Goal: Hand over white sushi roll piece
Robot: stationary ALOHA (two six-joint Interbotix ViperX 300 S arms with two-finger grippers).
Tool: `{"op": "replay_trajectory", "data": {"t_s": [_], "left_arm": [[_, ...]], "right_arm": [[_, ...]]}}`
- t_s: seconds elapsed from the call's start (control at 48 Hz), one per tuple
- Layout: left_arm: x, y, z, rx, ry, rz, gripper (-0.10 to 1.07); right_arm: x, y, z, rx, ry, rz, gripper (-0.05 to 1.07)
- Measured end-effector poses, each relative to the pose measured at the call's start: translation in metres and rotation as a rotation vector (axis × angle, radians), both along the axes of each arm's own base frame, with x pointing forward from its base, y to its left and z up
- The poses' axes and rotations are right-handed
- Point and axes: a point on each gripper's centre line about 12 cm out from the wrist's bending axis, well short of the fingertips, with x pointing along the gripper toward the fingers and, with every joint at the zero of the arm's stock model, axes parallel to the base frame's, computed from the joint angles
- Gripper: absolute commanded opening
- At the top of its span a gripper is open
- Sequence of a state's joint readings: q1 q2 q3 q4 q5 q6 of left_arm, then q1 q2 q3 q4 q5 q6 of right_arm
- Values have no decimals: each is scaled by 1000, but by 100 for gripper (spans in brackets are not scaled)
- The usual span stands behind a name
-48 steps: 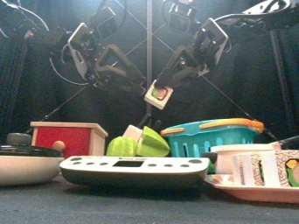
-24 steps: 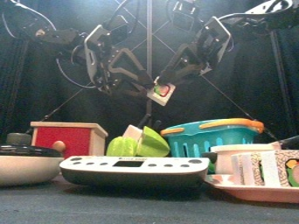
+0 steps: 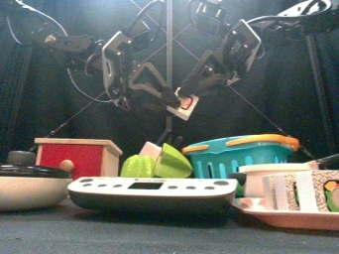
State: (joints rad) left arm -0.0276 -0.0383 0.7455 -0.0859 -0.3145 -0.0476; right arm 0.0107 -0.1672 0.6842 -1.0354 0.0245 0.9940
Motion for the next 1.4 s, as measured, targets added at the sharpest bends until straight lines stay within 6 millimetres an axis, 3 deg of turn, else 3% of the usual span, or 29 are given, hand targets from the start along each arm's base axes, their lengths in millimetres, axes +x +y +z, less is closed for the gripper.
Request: {"op": "replay_trajectory", "data": {"t_s": [0.167, 1.062, 1.396], "left_arm": [[0, 0, 0, -1, 0, 1, 40], [-24, 2, 22, -9, -55, 8, 40], [-26, 3, 19, -10, -46, 11, 40]], "right_arm": [[-1, -1, -2, 1, 5, -2, 59], [-4, -3, -9, 14, 27, -20, 59], [-2, -4, -13, 22, 39, -29, 63]]}}
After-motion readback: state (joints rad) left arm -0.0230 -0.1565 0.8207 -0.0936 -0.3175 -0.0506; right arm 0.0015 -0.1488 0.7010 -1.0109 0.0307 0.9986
